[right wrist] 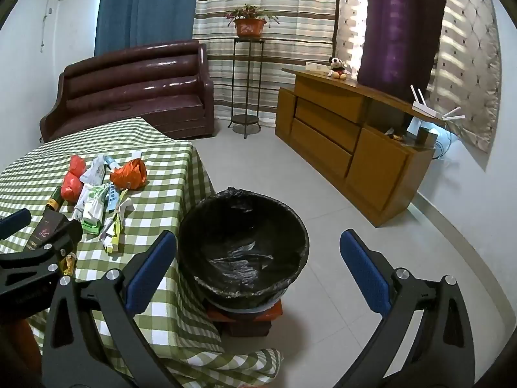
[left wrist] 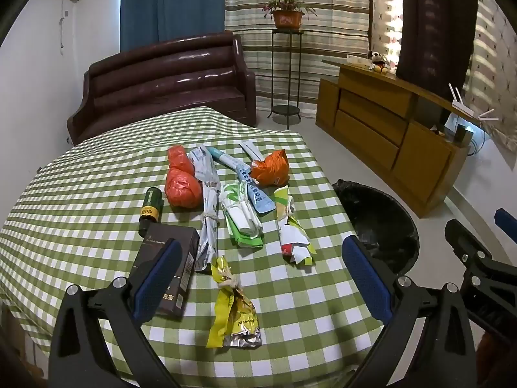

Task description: Collect trash

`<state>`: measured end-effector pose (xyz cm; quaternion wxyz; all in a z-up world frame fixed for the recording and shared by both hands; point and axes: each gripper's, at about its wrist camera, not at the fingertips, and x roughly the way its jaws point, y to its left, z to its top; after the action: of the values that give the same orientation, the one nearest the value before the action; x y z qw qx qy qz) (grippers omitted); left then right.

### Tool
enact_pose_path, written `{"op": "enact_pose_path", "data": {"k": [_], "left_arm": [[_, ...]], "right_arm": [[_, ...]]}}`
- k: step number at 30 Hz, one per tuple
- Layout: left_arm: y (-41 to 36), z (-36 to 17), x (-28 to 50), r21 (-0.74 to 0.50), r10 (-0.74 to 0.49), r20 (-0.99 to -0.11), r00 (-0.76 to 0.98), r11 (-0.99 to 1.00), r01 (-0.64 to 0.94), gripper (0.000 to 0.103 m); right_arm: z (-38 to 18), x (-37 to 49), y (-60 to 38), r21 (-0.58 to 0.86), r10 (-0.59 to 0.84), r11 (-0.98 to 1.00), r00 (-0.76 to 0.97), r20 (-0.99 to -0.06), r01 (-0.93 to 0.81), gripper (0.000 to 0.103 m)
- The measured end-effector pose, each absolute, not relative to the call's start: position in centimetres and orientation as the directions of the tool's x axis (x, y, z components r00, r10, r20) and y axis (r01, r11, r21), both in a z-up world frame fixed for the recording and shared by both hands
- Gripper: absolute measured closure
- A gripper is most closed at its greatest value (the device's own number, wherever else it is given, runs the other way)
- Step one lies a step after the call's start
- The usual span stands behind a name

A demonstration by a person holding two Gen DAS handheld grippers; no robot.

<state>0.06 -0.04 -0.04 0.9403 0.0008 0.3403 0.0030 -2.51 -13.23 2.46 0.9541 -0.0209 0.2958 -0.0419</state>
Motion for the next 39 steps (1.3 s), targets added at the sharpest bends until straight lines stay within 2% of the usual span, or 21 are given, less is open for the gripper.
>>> {"op": "enact_pose_path", "data": {"k": [39], "left_arm": [[0.38,0.30,-0.38,0.019,0.013,-0.632,0.775,1.000,-0.001,0.006]], "right_arm": [[2.37,-2.57,-13.44,-0.066,-0.093,0.996,0.819,-0.566,0.067,0.004]]}}
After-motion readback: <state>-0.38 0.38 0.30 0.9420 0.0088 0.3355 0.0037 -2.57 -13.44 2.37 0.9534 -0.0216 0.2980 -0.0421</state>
